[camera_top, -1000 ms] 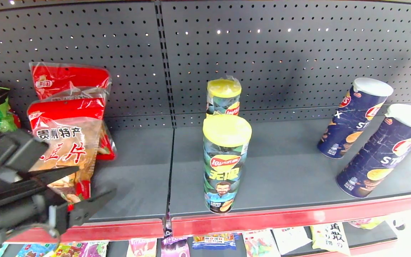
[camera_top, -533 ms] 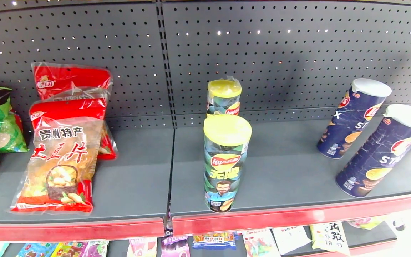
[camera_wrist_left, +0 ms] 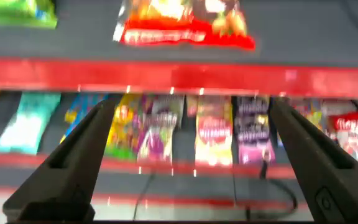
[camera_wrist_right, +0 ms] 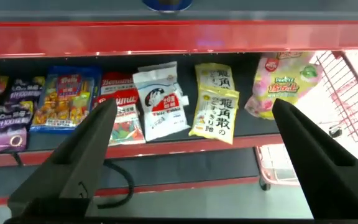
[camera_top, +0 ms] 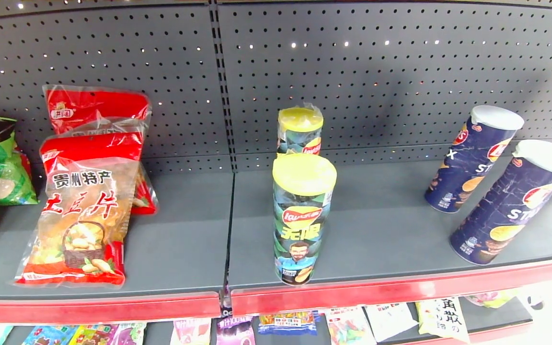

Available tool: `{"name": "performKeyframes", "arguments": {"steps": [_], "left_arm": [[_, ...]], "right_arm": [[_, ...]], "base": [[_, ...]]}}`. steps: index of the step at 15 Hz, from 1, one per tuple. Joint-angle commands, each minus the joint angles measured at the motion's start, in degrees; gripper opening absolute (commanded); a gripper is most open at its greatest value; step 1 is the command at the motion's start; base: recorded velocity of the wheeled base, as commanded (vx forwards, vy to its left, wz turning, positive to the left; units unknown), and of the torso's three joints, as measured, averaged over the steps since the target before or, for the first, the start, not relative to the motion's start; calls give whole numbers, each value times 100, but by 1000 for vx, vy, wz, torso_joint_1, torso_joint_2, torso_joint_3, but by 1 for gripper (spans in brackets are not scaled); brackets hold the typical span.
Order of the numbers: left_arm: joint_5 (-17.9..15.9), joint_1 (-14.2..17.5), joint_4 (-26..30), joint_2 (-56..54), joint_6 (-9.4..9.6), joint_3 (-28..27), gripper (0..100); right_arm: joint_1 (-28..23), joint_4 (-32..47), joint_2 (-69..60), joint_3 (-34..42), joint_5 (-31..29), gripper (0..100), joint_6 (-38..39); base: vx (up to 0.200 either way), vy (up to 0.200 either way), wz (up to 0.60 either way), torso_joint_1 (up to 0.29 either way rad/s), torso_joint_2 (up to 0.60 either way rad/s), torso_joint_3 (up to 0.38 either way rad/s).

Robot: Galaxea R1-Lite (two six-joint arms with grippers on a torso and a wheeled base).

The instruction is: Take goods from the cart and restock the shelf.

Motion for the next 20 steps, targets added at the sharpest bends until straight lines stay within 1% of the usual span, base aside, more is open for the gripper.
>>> {"name": "performKeyframes", "arguments": {"steps": [1, 2, 3, 8, 9, 11, 14, 15, 16, 17, 20], "left_arm": [[-136, -1, -1194, -210, 85, 962, 100], [-162, -1, -1624, -210, 111, 1155, 100], [-118, -10, -1730, -201, 252, 1340, 100], [-101, -1, -1730, -201, 261, 1322, 100], [-110, -1, -1721, -201, 234, 1331, 100], [-66, -1, -1712, -201, -65, 1322, 100], [-22, -1, -1712, -201, -56, 1331, 100], [-30, -1, -1721, -201, -30, 1331, 100], [-39, -1, -1712, -201, -30, 1331, 100], [-39, -1, -1712, -201, -30, 1331, 100], [-30, -1, -1712, -201, -30, 1331, 100]], "right_arm": [[3, -722, -2, 394, -5, 100, -4], [-6, -1680, -2, 772, -75, 100, 49], [-6, -1838, -2, 834, -110, 100, 75], [-6, -1768, -2, 816, -110, 100, 84], [-6, -1759, -2, 807, -93, 100, 137], [-41, -1540, 33, 728, -57, 100, 611], [-41, -1460, 7, 711, -66, 100, 567], [-41, -1487, 7, 719, 303, 100, 233], [-41, -1487, 7, 719, 285, 100, 321], [-41, -1478, 7, 719, 127, 100, 400], [-41, -1416, 7, 693, 127, 100, 427]], "base": [[0, 0, 0, 0, 0, 0], [0, 0, 0, 0, 0, 0], [0, 0, 0, 0, 0, 0], [0, 0, 0, 0, 0, 0], [0, 0, 0, 0, 0, 0], [0, 0, 0, 0, 0, 0], [0, 0, 0, 0, 0, 0], [0, 0, 0, 0, 0, 0], [0, 0, 0, 0, 0, 0], [0, 0, 0, 0, 0, 0], [0, 0, 0, 0, 0, 0]]}}
